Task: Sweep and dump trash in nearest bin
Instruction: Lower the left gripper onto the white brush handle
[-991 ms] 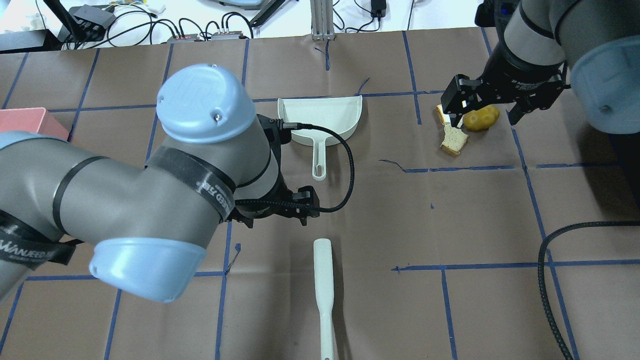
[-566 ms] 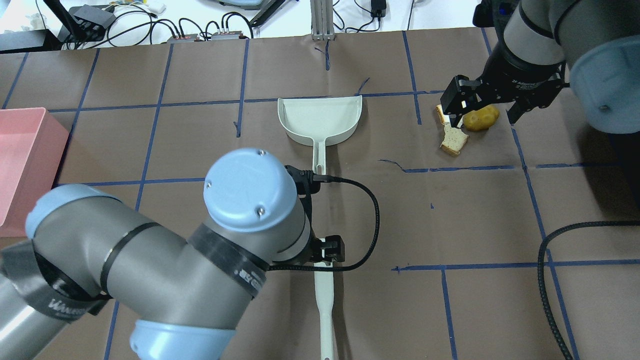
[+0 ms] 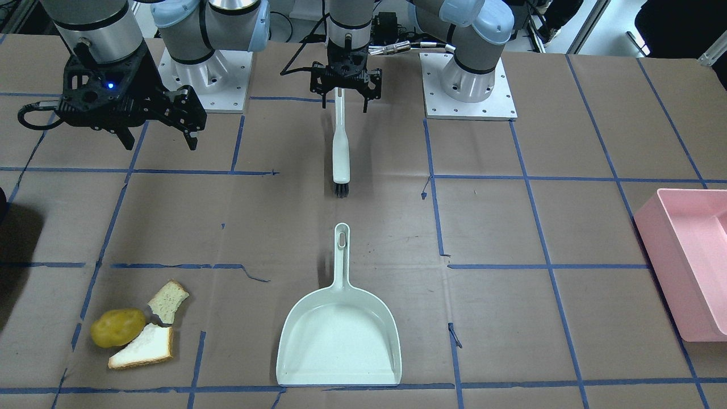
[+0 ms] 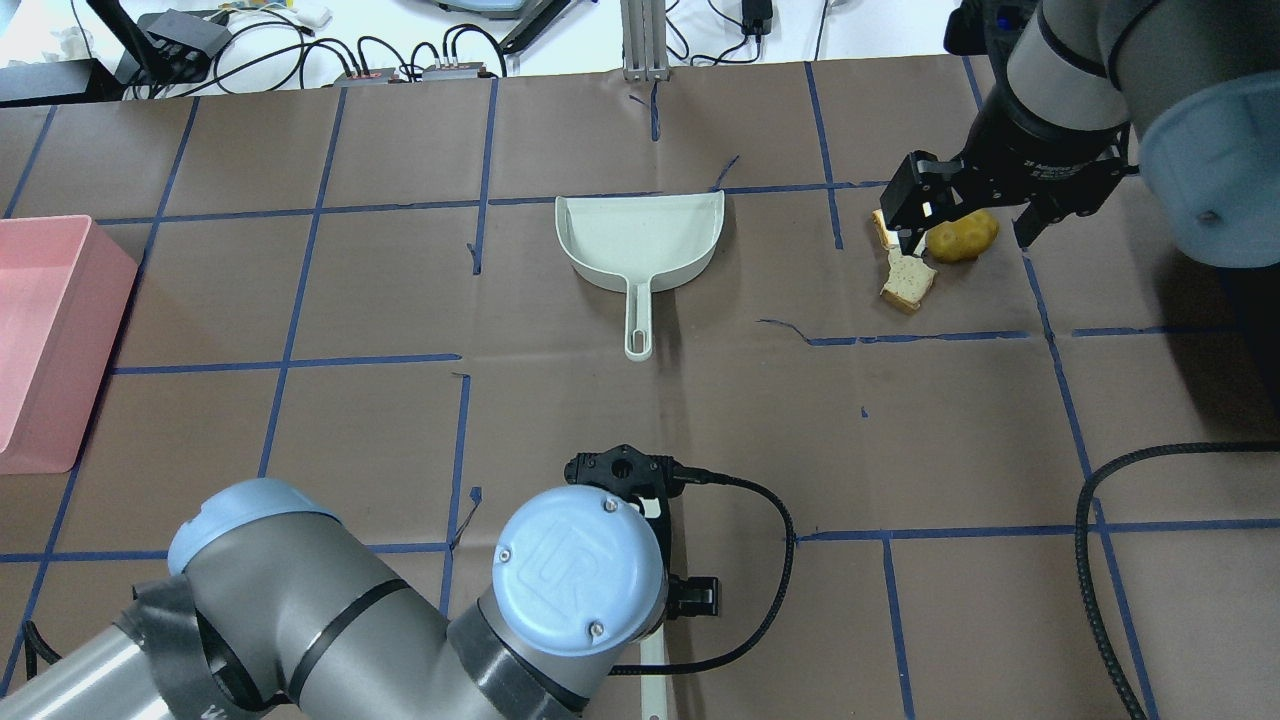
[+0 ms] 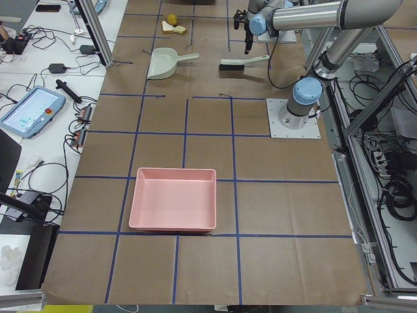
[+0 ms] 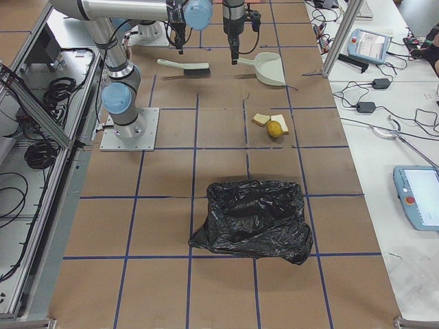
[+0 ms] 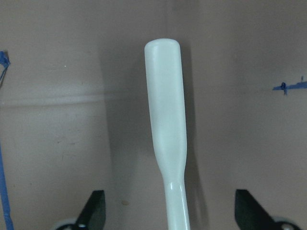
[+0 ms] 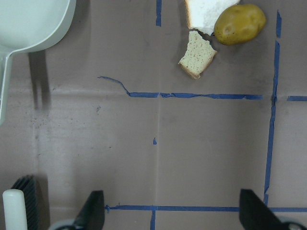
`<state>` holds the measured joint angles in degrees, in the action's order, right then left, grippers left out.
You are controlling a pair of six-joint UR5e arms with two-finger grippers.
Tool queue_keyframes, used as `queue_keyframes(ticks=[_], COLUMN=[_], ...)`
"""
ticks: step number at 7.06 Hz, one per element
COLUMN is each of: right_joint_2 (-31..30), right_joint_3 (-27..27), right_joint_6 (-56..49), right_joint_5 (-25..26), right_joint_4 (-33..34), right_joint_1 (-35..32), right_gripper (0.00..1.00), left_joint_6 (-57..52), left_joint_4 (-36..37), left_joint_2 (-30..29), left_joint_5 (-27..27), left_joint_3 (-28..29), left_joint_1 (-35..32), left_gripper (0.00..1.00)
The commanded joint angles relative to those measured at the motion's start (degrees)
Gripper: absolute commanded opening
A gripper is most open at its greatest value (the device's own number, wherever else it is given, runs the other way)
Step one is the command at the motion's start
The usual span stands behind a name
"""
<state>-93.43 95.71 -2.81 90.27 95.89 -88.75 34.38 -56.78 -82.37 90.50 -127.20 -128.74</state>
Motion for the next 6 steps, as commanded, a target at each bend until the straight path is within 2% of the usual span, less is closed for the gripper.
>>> queue_keyframes(ticks=[1,6], right_joint_2=[0.0,0.0], right_joint_3=[0.0,0.1], right_joint_6=[0.0,0.0], right_joint_5=[0.0,0.0], right_joint_4=[0.0,0.0], right_joint_1=[0.1,0.1], right_gripper=[1.0,1.0], left_joint_6=[10.5,10.3], left_joint_4=[3.0,4.8], left_joint_2=[-0.3,-1.9], left_joint_5=[-0.1,-0.4], left_joint_3=[-3.2,-4.5], left_joint_1=[-1.4,-5.0], left_gripper=[0.96,0.93])
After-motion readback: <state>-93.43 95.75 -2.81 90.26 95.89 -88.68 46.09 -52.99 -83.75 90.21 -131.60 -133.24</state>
